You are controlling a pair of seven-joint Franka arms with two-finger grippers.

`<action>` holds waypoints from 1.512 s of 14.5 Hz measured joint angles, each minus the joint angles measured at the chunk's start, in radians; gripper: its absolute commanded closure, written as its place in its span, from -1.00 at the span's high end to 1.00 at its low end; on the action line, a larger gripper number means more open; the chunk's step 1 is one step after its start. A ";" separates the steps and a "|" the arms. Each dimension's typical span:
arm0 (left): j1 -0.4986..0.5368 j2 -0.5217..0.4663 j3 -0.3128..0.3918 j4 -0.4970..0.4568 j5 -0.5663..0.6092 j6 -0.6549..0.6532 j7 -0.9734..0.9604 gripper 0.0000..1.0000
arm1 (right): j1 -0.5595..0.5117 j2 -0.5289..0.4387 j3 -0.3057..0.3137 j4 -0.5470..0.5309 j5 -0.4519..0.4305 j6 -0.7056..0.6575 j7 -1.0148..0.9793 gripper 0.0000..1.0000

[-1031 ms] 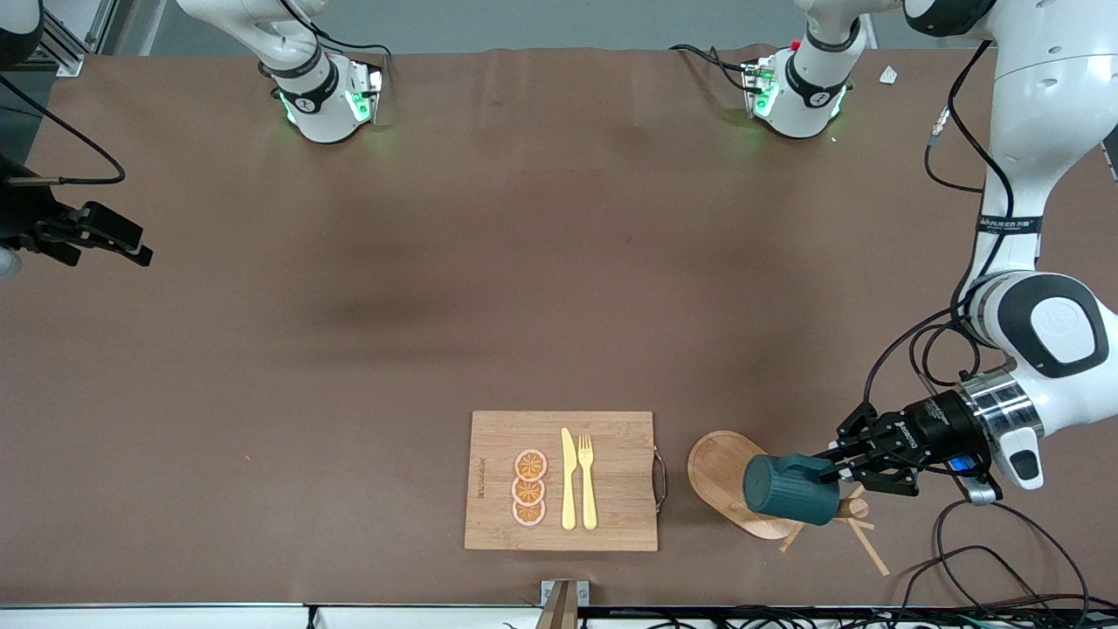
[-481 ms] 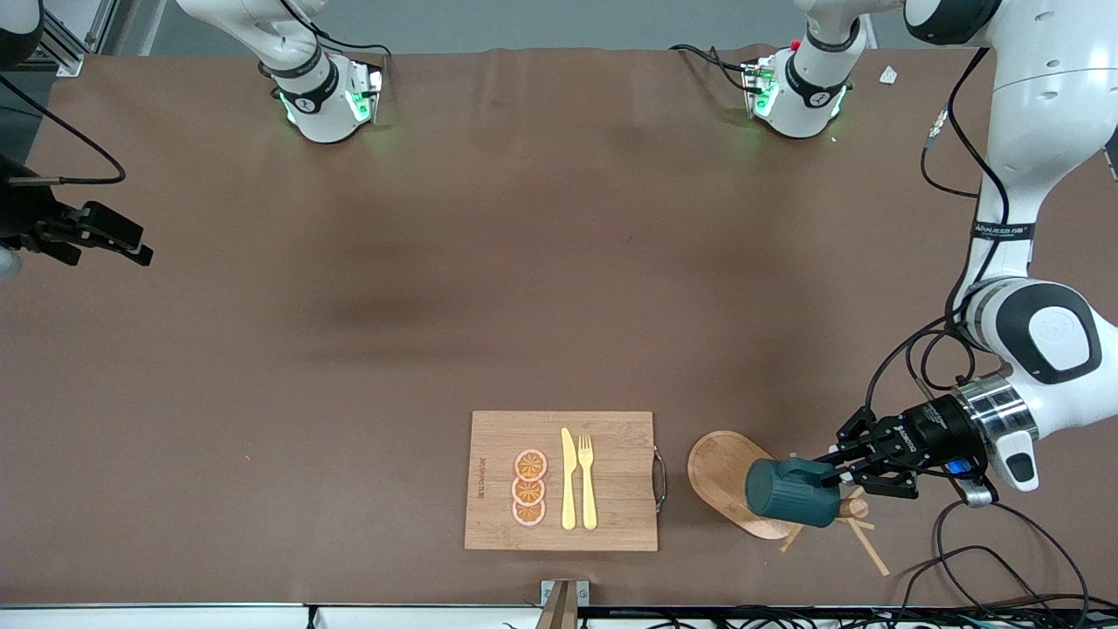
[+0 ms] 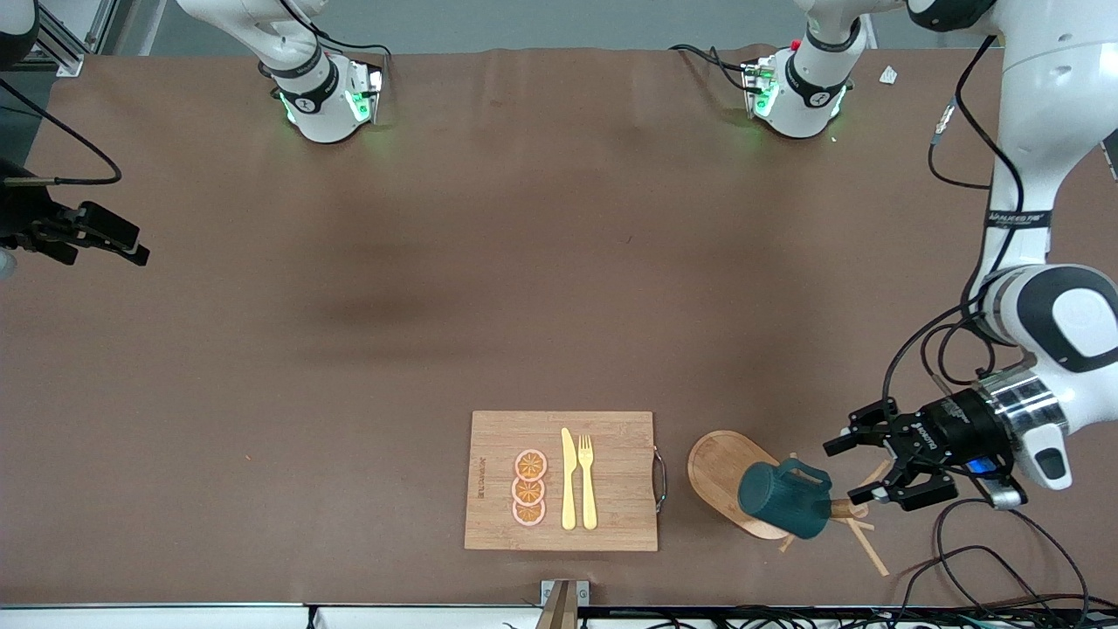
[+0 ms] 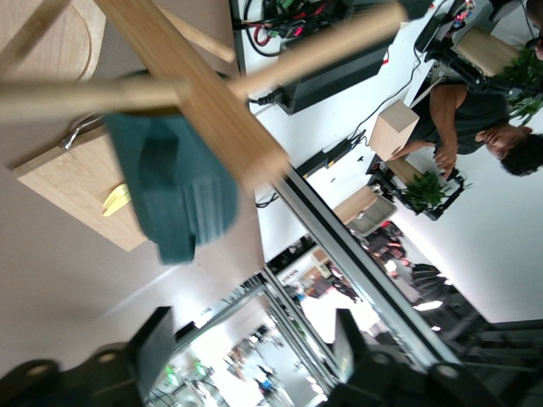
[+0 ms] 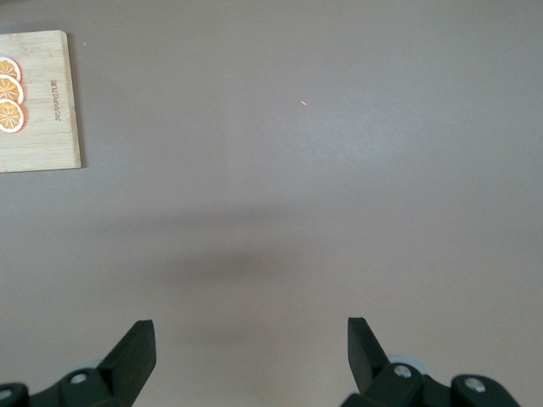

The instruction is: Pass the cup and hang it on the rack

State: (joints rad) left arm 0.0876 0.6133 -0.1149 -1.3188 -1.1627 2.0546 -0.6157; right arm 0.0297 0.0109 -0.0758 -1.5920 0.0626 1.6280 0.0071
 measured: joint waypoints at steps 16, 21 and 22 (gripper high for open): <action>-0.014 -0.389 -0.261 0.001 1.263 -0.437 0.092 1.00 | -0.010 0.000 0.000 0.000 0.000 -0.001 -0.012 1.00; -0.041 -0.528 -0.106 -0.077 1.238 -0.567 0.370 1.00 | -0.024 0.000 0.000 0.000 0.000 -0.002 -0.045 1.00; -0.045 -0.556 -0.071 -0.107 1.213 -0.581 0.405 1.00 | -0.024 0.000 0.000 0.000 0.000 -0.002 -0.045 1.00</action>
State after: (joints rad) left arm 0.0429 0.0573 -0.1856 -1.4261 0.0502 1.4735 -0.2106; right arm 0.0060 0.0111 -0.0760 -1.5919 0.0626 1.6257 -0.0377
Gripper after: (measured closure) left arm 0.000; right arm 0.000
